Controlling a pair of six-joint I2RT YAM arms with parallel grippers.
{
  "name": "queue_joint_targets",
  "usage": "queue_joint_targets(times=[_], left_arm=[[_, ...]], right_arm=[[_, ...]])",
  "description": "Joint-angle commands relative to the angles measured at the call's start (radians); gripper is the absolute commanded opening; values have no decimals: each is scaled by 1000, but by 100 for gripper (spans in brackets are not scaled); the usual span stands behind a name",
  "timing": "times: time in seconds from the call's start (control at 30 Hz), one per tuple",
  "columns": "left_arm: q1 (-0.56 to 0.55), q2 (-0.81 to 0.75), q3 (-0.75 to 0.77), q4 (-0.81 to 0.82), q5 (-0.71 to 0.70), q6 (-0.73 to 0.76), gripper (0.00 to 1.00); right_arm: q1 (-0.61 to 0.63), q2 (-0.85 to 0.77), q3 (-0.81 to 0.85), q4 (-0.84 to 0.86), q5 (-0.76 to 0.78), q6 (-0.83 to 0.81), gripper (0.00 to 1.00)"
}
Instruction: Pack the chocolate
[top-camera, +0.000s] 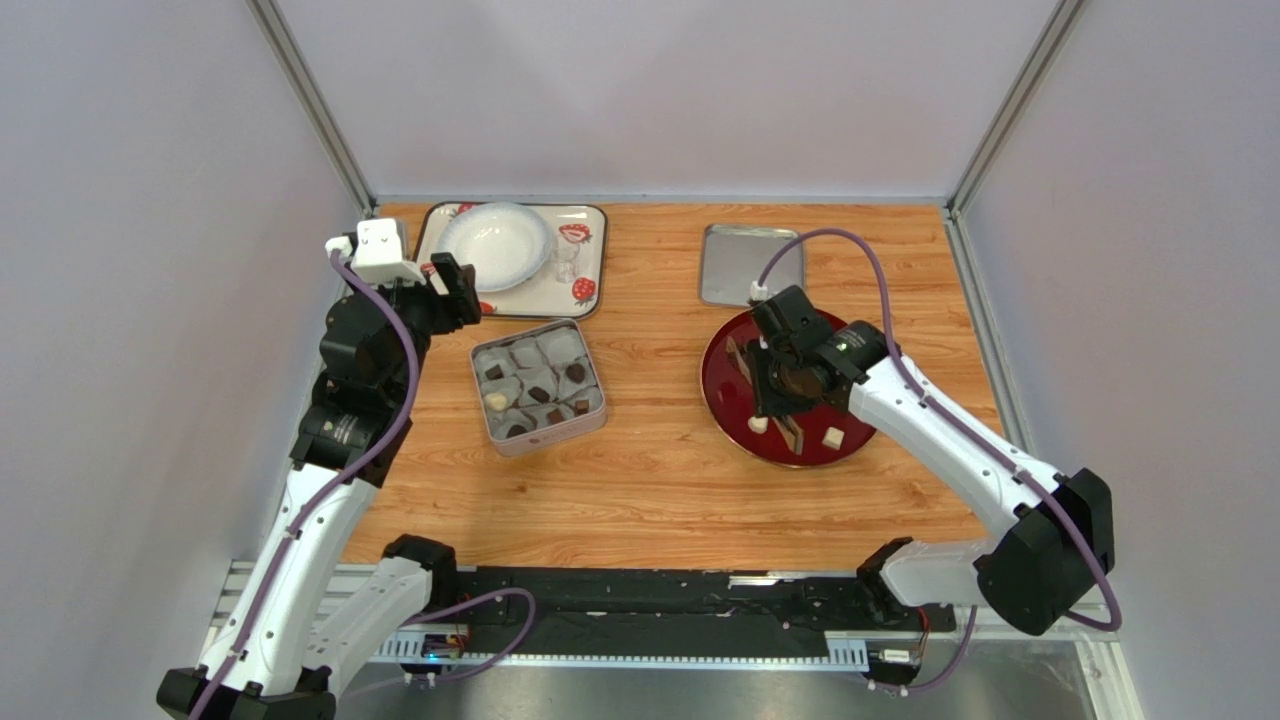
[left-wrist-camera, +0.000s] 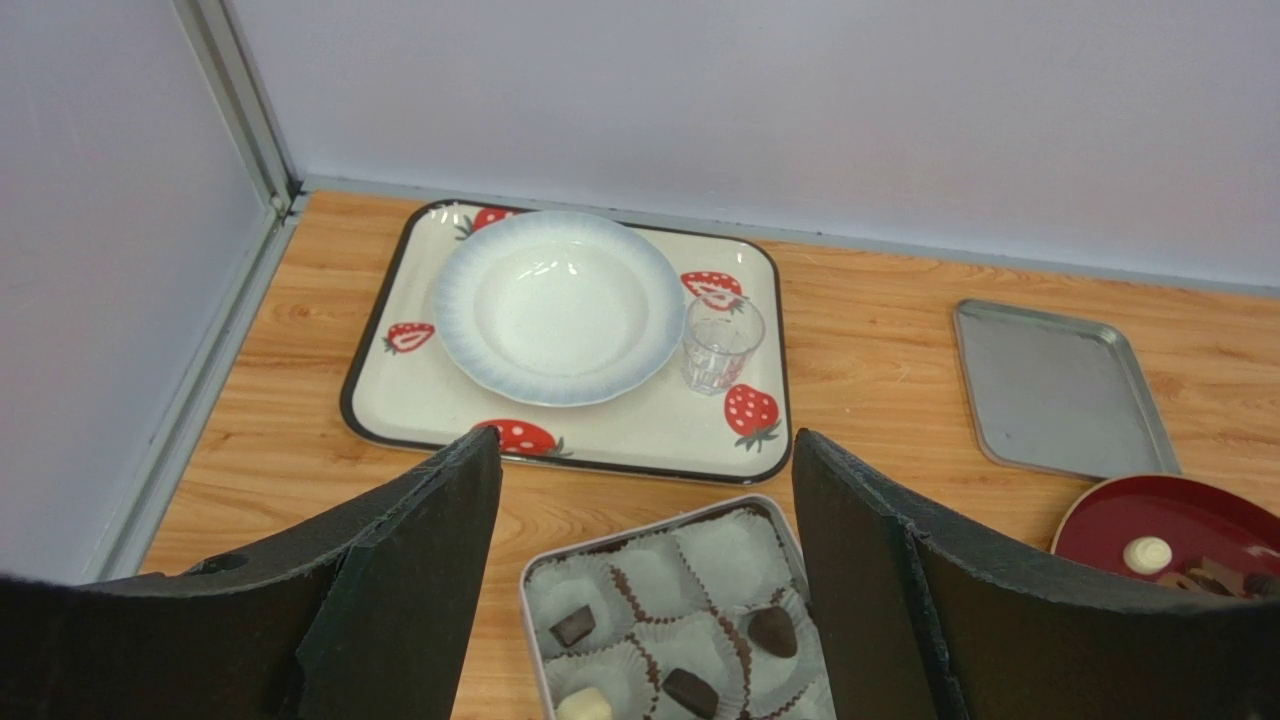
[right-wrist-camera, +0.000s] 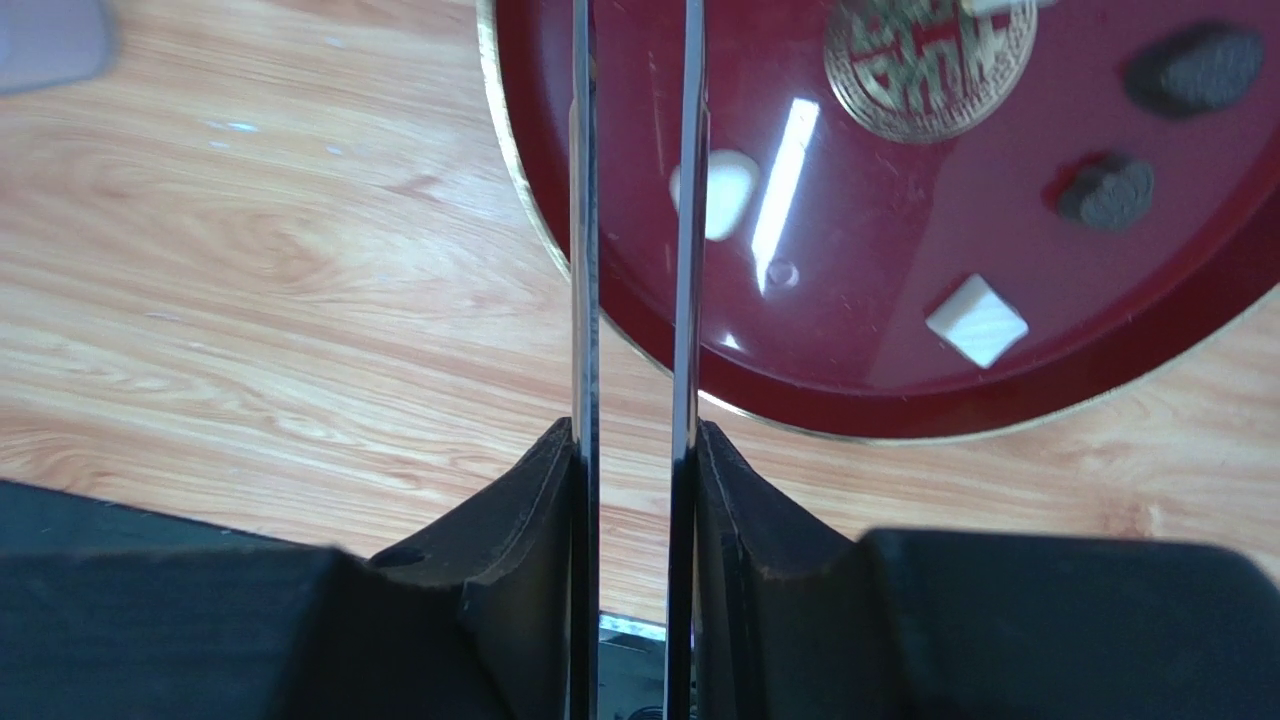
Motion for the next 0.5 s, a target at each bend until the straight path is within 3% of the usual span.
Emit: queue_joint_targets(times=[0.0,0.47], left_arm=[[6,-7,40,7,7,-5,79],[8,-7,40,7,9,-5,79]], right_arm=[[53,4,133,14,-1,-13,22],[281,303,442,98,-22,-62,22]])
